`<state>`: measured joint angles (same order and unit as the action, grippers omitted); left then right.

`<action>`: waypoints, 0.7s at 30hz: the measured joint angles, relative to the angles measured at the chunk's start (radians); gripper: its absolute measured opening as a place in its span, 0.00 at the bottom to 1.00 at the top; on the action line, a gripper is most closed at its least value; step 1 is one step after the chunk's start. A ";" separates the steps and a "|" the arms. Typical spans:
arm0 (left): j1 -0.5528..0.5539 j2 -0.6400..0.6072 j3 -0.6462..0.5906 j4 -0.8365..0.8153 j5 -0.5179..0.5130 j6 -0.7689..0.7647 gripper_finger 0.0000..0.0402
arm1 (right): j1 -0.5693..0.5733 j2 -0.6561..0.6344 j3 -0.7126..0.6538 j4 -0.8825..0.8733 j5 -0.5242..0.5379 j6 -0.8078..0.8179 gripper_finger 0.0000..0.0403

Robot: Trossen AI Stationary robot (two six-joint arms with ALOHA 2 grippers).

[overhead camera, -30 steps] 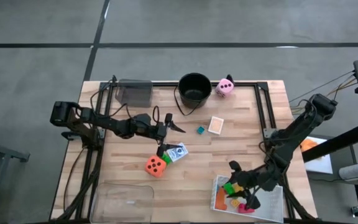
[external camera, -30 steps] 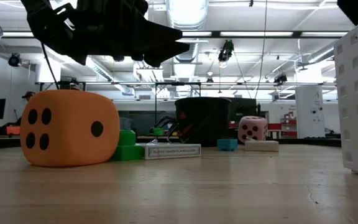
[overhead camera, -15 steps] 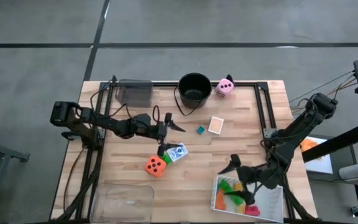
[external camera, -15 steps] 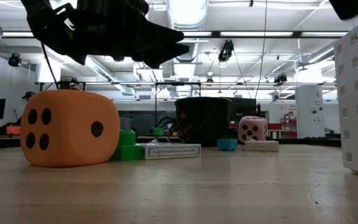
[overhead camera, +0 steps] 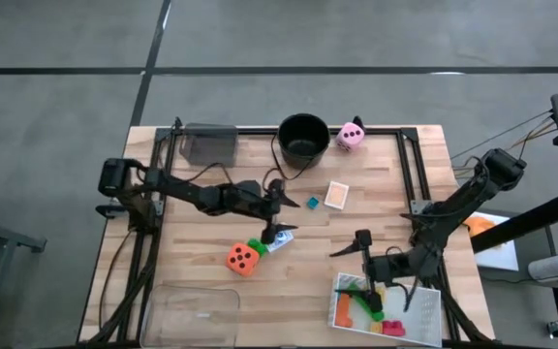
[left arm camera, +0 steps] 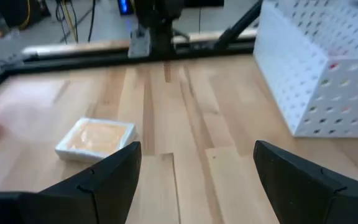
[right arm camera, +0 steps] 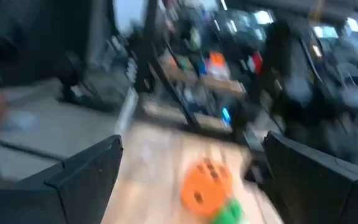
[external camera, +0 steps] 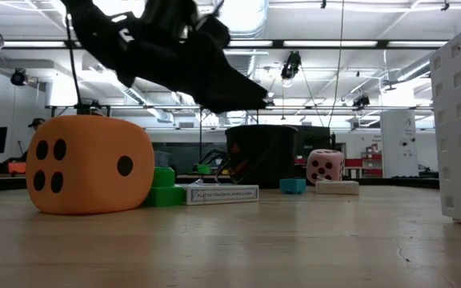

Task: Pick & Place Toys
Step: Put the blue game piece into the white bin

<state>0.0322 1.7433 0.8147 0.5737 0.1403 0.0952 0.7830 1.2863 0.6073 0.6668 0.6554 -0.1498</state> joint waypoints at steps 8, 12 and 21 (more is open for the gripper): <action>0.002 0.072 0.111 -0.115 -0.044 0.005 0.78 | -0.056 0.029 -0.212 0.502 -0.248 -0.119 0.96; 0.002 0.074 0.157 -0.168 -0.044 0.007 0.78 | -0.077 -0.057 -0.323 0.536 -0.204 -0.105 0.96; 0.031 0.200 0.328 -0.363 -0.113 0.076 0.78 | -0.087 -0.296 -0.482 0.517 -0.192 -0.092 0.96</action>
<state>0.0635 1.9429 1.1429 0.2108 0.0276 0.1714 0.6956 0.9901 0.1249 1.1842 0.4633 -0.2415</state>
